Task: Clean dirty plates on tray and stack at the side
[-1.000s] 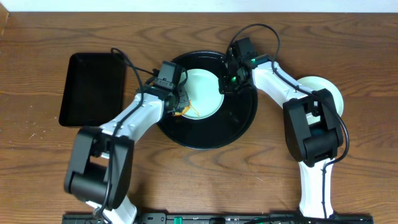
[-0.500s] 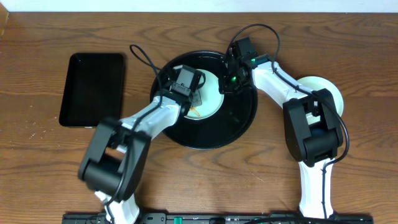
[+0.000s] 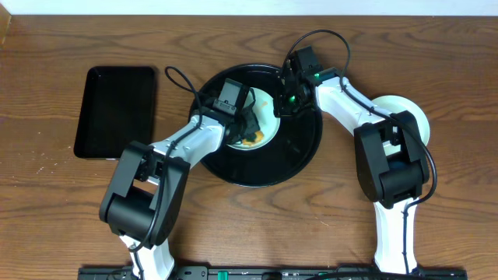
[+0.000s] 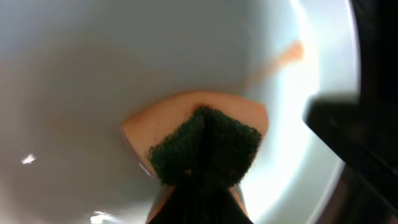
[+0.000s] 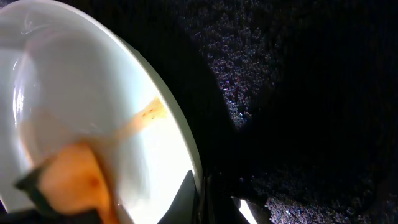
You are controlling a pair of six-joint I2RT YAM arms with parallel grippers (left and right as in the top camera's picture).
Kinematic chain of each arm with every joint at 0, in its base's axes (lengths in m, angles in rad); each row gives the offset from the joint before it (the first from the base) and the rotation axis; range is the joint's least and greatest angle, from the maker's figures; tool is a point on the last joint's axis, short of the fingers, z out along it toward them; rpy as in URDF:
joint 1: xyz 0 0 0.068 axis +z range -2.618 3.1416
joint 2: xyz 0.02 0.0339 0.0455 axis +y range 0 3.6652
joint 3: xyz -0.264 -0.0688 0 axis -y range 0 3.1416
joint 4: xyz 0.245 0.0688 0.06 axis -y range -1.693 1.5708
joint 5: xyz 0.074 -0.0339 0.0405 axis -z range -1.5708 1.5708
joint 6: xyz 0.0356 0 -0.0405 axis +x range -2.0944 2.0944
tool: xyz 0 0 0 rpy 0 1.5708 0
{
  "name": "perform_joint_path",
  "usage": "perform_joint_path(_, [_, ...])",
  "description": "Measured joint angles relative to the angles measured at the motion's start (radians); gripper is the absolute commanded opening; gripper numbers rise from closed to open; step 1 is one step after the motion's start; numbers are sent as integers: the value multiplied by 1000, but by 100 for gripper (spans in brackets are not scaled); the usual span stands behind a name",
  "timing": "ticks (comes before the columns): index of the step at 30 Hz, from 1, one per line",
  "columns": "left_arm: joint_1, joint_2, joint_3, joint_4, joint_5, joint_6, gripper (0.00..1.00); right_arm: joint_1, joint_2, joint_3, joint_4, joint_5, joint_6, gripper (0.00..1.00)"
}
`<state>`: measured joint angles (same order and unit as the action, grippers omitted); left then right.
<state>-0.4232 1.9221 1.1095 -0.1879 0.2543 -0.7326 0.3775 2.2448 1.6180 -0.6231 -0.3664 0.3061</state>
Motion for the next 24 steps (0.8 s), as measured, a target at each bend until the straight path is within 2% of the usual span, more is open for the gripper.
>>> perform_joint_path(3, [-6, 1, -3, 14, -12, 0, 8, 0, 0, 0, 0, 0, 0, 1])
perform_joint_path(5, [-14, 1, -3, 18, -70, -1, 7, 0, 0, 0, 0, 0, 0, 1])
perform_joint_path(13, [-24, 5, -4, 27, -503, 2, 7, 0, 0, 0, -1, -1, 0, 1])
perform_joint_path(15, [-18, 10, -4, 23, -570, 6, 7, 0, 0, 0, -1, -1, 0, 1])
perform_joint_path(20, [-17, 13, -3, -26, -565, 14, 8, 0, 0, 0, 0, -1, 0, 1])
perform_joint_path(24, [2, 3, 7, -74, -418, 23, 8, 0, 0, 0, 0, -1, 0, 1])
